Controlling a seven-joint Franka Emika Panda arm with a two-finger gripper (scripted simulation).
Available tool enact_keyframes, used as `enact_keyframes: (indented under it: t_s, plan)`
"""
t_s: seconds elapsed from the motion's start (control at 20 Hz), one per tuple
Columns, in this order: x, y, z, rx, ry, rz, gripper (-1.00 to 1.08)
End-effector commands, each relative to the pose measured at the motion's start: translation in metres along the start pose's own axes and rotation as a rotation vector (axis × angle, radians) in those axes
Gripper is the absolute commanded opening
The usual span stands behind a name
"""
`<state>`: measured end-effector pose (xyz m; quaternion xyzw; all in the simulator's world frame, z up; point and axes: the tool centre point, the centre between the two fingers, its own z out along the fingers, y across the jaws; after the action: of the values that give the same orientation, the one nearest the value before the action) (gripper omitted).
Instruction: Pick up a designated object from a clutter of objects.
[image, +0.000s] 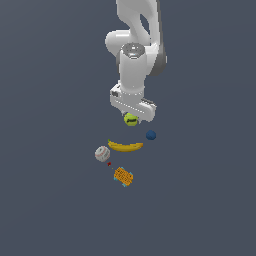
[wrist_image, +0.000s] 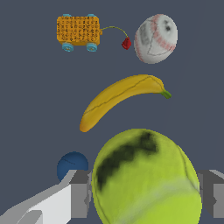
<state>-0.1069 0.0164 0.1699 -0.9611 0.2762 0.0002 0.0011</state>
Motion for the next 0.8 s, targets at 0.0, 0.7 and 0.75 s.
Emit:
enact_keyframes:
  t_s: [0.0, 0.7, 0.75]
  plan:
    - [0.003, 0.006, -0.023, 0.001, 0.000, 0.000, -1.00]
    - [0.020, 0.040, -0.145, 0.000, 0.000, 0.001, -1.00]
    - [0.021, 0.042, -0.154, 0.000, 0.000, 0.001, -1.00]
